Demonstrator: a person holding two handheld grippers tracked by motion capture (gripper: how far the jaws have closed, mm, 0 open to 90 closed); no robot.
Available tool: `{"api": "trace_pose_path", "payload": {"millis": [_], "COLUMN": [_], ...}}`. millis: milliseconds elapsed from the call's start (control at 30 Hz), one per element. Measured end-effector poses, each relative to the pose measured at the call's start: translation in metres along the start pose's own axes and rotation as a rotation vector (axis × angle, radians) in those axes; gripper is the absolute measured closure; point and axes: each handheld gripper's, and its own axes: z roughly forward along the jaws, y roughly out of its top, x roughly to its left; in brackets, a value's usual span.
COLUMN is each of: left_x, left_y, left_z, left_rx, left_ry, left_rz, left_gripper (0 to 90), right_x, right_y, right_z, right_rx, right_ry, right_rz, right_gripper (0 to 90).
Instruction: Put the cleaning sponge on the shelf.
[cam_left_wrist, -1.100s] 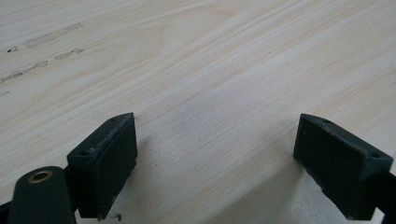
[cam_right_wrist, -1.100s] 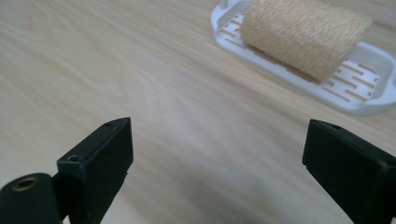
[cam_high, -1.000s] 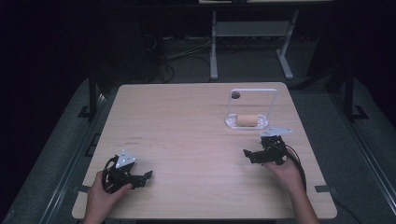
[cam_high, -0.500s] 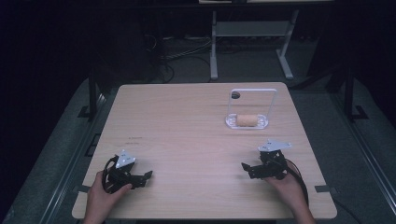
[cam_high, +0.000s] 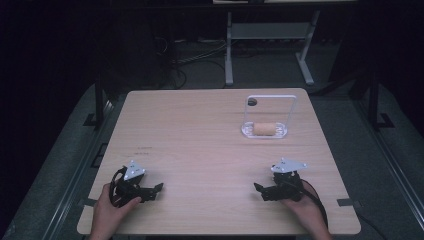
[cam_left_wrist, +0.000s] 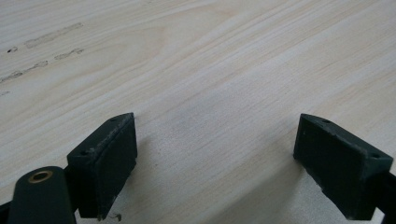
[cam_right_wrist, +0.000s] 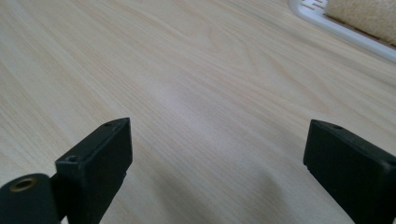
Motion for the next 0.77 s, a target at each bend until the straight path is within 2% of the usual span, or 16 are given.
{"api": "trace_pose_path", "payload": {"millis": [367, 433, 533, 767], "left_x": [0.0, 0.0, 0.0, 0.0], "left_y": [0.0, 0.0, 0.0, 0.0], "left_z": [0.0, 0.0, 0.0, 0.0], "left_rx": [0.0, 0.0, 0.0, 0.0], "left_ry": [-0.001, -0.001, 0.0, -0.001], "left_rz": [-0.001, 0.0, 0.0, -0.001], "left_gripper": [12.9, 12.9, 12.9, 12.8], "right_x": [0.006, 0.006, 0.006, 0.005], "right_y": [-0.007, -0.008, -0.009, -0.009], "right_z": [0.013, 0.015, 0.016, 0.016], "right_rx": [0.041, 0.05, 0.052, 0.061], "right_ry": [0.012, 0.017, 0.037, 0.041], "right_rz": [-0.03, -0.036, -0.024, -0.013], "right_gripper": [7.7, 5.2, 4.4, 3.5]}}
